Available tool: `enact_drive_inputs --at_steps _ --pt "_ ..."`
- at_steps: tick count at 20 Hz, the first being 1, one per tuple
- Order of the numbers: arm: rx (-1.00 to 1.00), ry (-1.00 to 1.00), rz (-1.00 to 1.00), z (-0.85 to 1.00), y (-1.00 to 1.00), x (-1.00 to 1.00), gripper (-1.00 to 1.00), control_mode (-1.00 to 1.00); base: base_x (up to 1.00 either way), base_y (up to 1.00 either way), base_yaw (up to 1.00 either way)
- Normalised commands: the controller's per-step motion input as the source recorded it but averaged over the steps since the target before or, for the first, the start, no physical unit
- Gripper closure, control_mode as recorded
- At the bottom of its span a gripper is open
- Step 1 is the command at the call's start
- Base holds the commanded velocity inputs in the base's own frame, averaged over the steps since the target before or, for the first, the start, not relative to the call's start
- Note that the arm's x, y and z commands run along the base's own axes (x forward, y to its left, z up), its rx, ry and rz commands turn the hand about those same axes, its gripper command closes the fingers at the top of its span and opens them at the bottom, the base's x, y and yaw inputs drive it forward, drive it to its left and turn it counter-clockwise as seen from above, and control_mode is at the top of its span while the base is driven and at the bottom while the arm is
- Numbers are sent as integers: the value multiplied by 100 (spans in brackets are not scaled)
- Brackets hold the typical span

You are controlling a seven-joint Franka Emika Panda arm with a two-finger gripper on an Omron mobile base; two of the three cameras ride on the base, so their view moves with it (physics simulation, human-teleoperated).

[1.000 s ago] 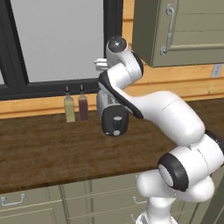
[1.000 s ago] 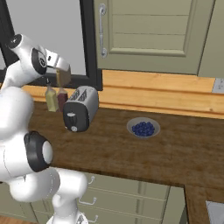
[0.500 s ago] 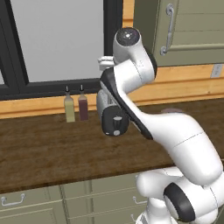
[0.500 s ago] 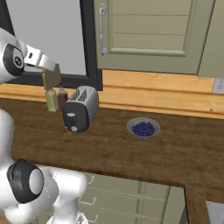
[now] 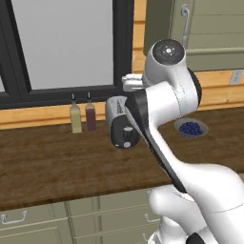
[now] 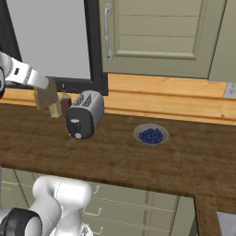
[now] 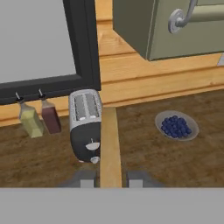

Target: Start the toaster. Once the lever pops up, take the bread to the plate on the dining counter.

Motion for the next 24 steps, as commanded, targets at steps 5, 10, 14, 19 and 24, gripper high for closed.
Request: enact_drive_inputs --at_steps 5,10,14,19,24 --pt "0 1 2 -11 -31 -80 100 -100 0 0 0" --pt "0 0 3 -6 -5 -47 100 100 -18 0 1" --pt "0 0 0 0 0 0 100 100 -100 14 13" --pt "0 0 0 0 0 0 100 100 -69 50 59" --pt "0 0 0 0 0 0 100 100 -6 48 91"
